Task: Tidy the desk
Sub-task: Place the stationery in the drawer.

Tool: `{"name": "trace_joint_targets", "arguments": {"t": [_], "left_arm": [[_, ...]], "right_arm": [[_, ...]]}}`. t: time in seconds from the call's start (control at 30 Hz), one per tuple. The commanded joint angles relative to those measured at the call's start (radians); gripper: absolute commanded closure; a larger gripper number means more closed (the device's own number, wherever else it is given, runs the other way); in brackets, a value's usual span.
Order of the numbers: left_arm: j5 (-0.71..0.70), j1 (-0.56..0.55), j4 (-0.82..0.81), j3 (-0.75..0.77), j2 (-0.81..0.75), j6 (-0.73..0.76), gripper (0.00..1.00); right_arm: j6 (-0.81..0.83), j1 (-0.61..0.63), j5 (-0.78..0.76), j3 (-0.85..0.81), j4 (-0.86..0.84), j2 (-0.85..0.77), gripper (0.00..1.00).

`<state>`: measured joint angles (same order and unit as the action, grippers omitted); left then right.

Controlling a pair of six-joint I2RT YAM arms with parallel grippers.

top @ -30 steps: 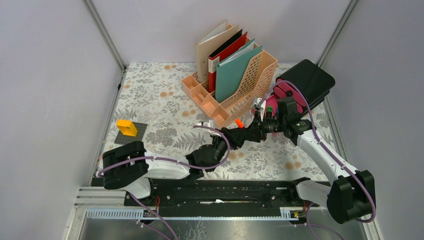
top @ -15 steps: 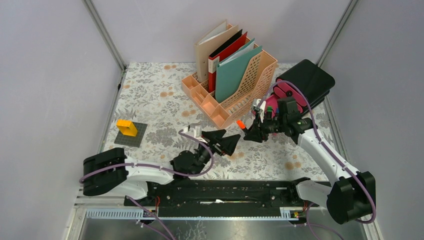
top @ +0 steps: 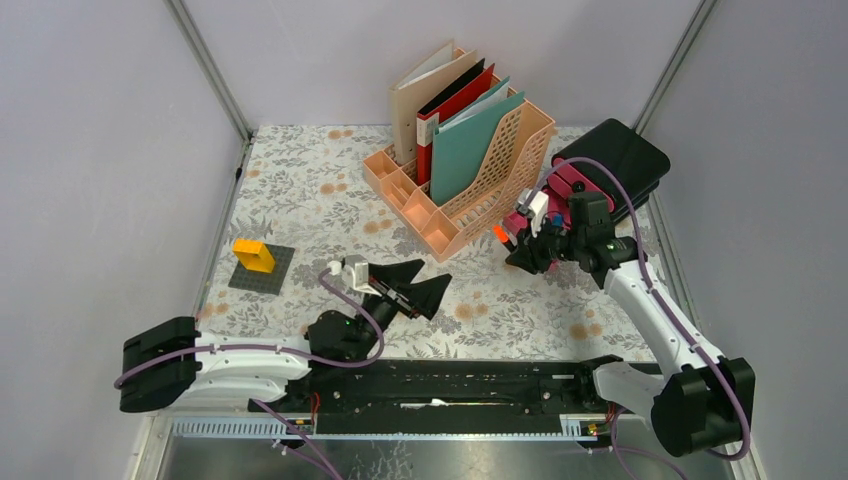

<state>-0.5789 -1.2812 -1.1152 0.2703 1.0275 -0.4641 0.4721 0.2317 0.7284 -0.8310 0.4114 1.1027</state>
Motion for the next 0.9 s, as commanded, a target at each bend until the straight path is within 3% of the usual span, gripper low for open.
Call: {"name": "trace_joint_targets", "arguments": {"t": [0.0, 0.33, 0.6, 0.8, 0.87], "left_arm": [[-0.017, 0.005, 0.0, -0.04, -0.041, 0.023, 0.01], [-0.04, 0.006, 0.01, -0.072, -0.074, 0.021, 0.01], [-0.046, 0.006, 0.0, -0.083, -0.062, 0.012, 0.01], [-0.047, 0.006, -0.015, -0.087, -0.043, 0.005, 0.01], [-0.048, 0.006, -0.015, -0.089, -0.043, 0.005, 0.01]], "right_arm": [[-0.035, -0.026, -0.144, -0.036, -0.043, 0.01, 1.0], [-0.296, -0.061, -0.633, 0.047, -0.309, 0.031, 1.0], [-0.425, -0.063, -0.939, 0.059, -0.402, 0.122, 1.0], [-0.444, -0.062, -0.987, 0.05, -0.435, 0.181, 0.85], [-0.444, -0.062, -0.989, 0.051, -0.436, 0.184, 0.74]]}}
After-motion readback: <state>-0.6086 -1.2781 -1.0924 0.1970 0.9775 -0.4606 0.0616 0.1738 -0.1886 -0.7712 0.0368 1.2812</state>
